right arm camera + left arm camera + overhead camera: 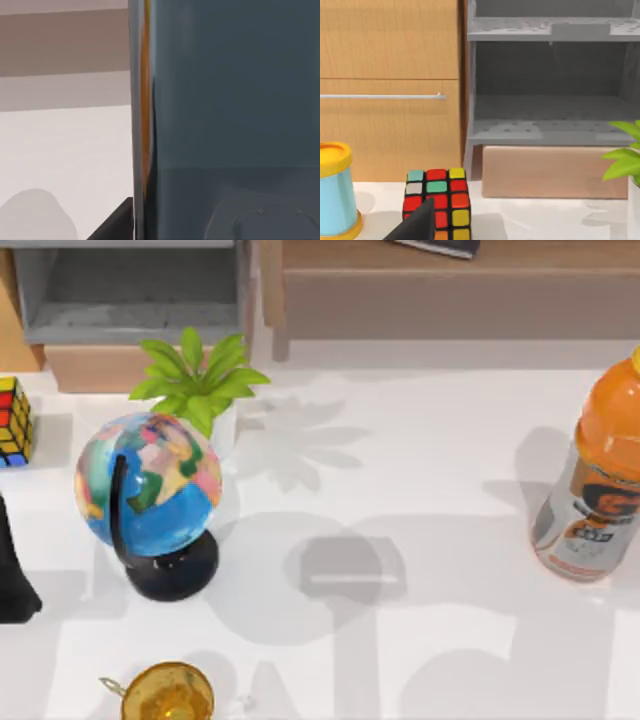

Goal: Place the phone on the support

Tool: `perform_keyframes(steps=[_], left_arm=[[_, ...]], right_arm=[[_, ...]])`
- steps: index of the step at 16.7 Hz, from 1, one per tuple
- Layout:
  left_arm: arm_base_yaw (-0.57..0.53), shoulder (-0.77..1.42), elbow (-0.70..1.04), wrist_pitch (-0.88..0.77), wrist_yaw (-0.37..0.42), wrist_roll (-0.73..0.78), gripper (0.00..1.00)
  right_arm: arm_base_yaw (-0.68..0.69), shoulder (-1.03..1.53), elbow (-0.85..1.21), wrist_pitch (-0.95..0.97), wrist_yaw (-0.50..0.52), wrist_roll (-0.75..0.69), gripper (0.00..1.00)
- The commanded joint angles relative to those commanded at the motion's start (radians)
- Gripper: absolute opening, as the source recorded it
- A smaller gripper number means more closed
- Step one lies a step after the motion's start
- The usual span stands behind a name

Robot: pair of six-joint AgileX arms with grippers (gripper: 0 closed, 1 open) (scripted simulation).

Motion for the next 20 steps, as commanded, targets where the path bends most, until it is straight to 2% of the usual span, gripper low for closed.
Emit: perform_keyframes(steps=[3,16,20], left_arm=[[0.0,0.0,0.0,0.0,0.0,0.0,1.0],[0.0,0.0,0.0,0.0,0.0,0.0,1.0],[0.0,0.0,0.0,0.0,0.0,0.0,1.0]], right_arm=[[0.0,0.0,0.0,0.0,0.0,0.0,0.0],[0.0,0.0,0.0,0.0,0.0,0.0,0.98],[0.0,0.0,0.0,0.0,0.0,0.0,1.0]])
